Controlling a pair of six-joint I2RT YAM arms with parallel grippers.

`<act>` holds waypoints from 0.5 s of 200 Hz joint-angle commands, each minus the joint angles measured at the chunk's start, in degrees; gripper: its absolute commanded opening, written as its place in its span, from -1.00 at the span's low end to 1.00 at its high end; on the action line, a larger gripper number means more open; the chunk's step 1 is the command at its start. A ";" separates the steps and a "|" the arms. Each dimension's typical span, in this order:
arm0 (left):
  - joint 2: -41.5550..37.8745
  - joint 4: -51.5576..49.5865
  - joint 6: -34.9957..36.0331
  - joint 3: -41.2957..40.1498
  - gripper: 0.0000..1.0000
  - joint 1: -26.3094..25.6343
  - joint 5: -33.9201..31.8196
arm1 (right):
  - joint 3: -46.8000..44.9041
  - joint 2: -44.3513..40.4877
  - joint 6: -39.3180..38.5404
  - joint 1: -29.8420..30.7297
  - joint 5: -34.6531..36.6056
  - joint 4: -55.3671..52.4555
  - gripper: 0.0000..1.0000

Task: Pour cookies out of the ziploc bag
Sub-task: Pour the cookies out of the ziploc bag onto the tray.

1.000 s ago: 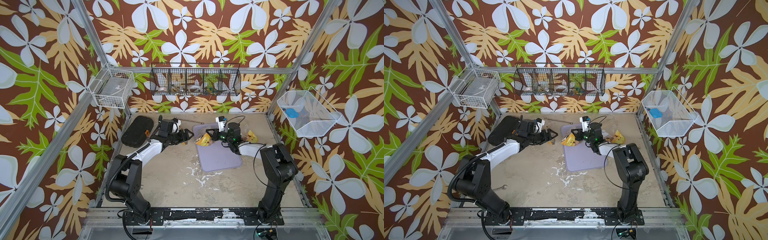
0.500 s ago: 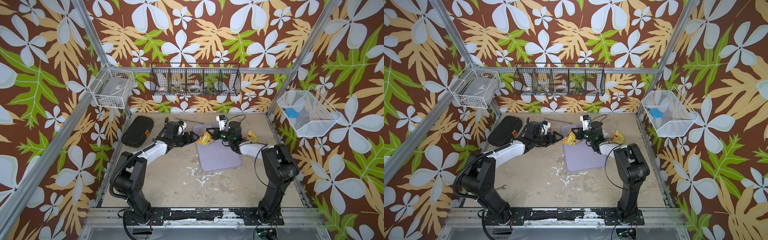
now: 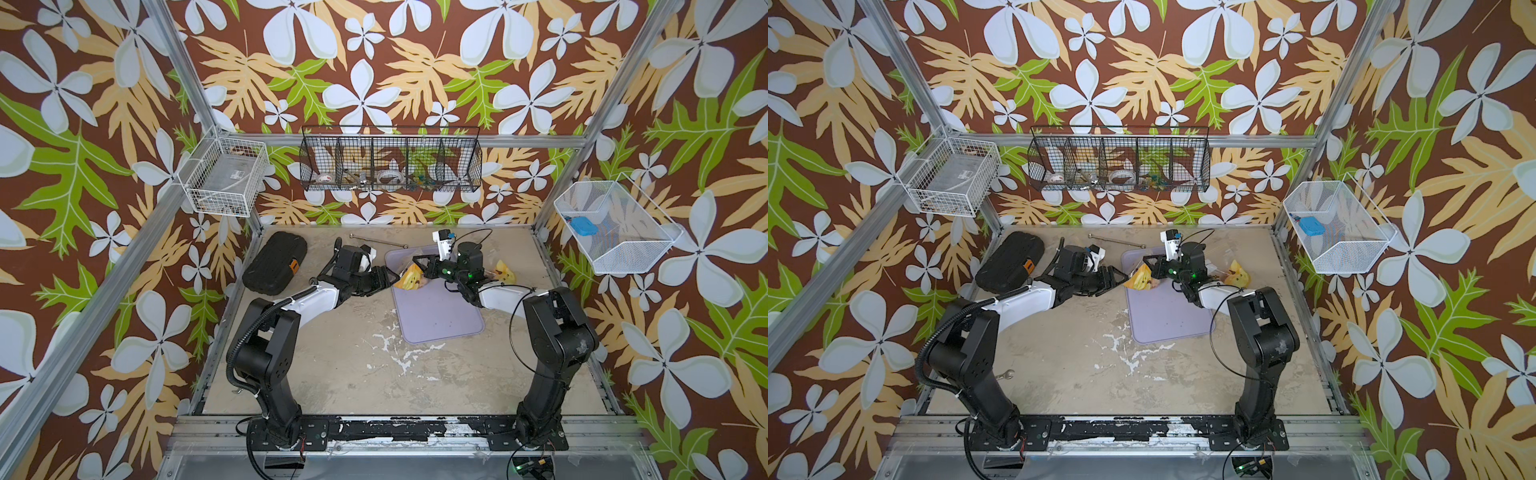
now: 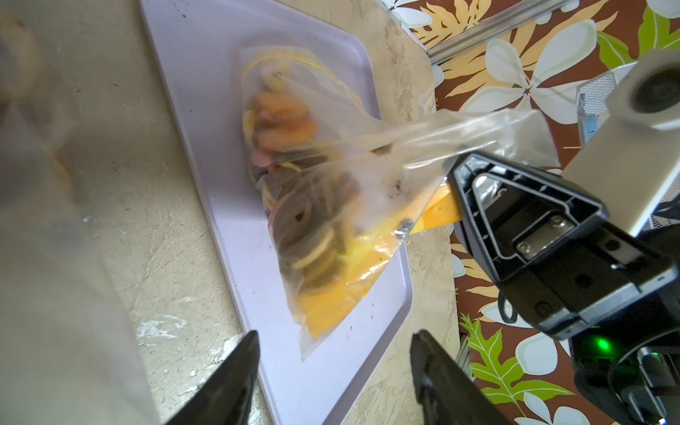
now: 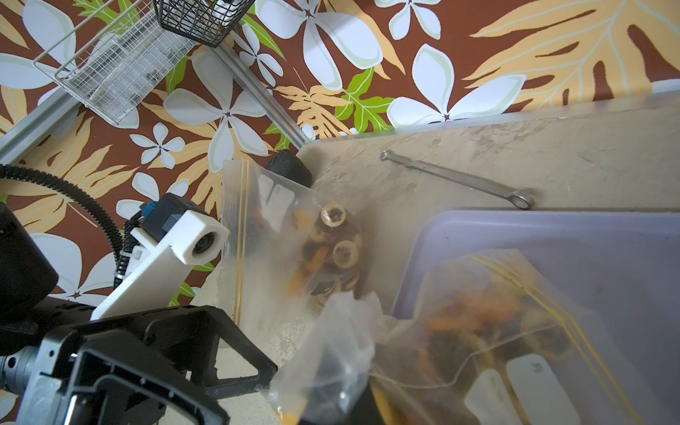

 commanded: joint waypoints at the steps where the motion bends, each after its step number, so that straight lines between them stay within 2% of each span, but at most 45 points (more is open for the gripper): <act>1: 0.97 1.73 -0.50 0.99 0.07 -0.14 0.03 | 0.09 -0.49 0.23 0.06 -0.94 2.05 -0.96; 20: 1.79 1.68 -0.41 1.81 -0.07 -0.30 0.07 | 0.01 -0.56 0.25 0.05 -1.12 2.01 -0.96; 57: 3.21 1.03 0.15 3.89 -0.59 -0.83 0.04 | 0.00 -0.66 0.23 0.09 -1.38 1.89 -0.96; 88: 3.61 0.98 0.37 4.62 -0.85 -1.14 0.09 | 0.17 -1.01 0.13 -0.08 -1.38 1.60 -0.97; 100: 3.58 0.74 0.53 4.85 -0.89 -1.19 -0.04 | 0.44 -1.09 0.04 -0.22 -1.38 1.36 -0.97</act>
